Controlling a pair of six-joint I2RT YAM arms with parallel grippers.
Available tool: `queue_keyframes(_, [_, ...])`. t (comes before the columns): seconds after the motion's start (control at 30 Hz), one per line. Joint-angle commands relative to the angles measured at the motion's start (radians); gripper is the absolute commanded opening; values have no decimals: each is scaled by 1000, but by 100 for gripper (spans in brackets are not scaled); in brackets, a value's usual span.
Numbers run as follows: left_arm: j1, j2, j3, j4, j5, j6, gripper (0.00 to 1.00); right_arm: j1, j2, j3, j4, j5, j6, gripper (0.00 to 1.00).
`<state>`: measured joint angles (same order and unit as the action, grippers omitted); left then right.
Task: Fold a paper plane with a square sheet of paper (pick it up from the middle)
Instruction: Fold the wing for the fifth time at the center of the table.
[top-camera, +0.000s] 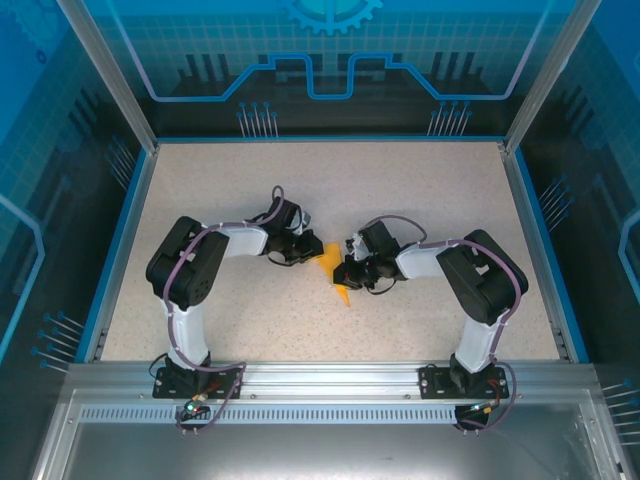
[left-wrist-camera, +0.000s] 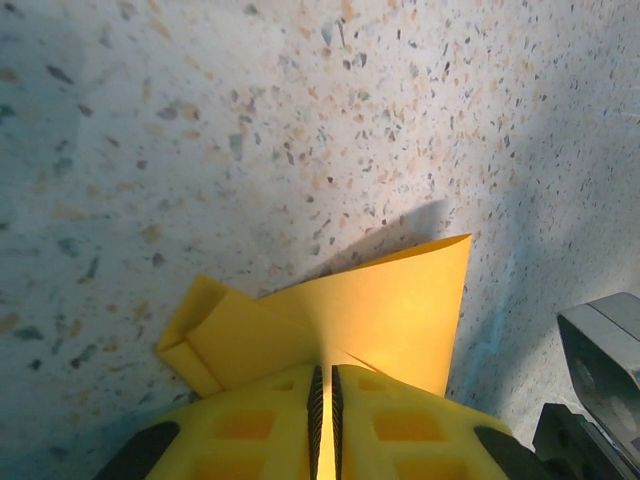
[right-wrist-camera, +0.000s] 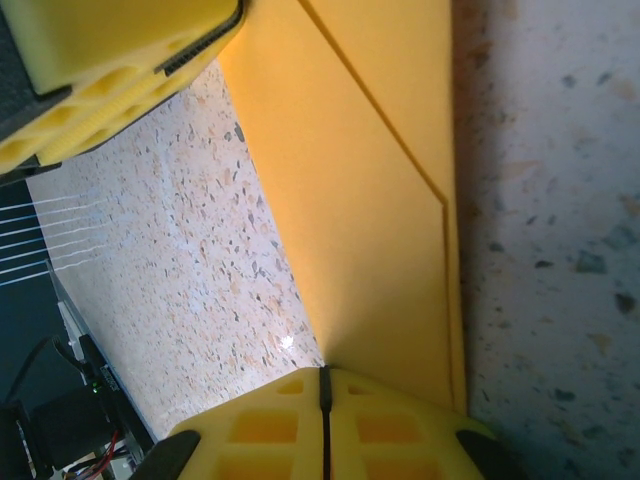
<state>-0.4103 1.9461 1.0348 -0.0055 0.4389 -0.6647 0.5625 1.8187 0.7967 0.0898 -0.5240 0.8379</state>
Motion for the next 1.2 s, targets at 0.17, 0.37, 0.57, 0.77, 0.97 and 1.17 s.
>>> queue_keyframes(0.17, [63, 15, 39, -60, -69, 65, 17, 18, 22, -60, -90, 6, 21, 7])
queue_keyframes(0.37, [81, 11, 89, -111, -61, 91, 17, 19, 22, -57, -85, -3, 20, 7])
queue_keyframes(0.57, [80, -34, 111, -133, -30, 83, 21, 18, 25, -52, -78, -7, 23, 8])
queue_keyframes(0.77, [59, -139, 76, -138, -7, 65, 22, 17, 23, -49, -68, -6, 31, 8])
queue_keyframes(0.97, [-17, -167, 11, -60, 24, 8, 21, 18, 24, -49, -54, -6, 41, 8])
queue_keyframes(1.17, [-63, -86, -9, 21, 58, -52, 19, 17, 13, -35, -54, -11, 35, 9])
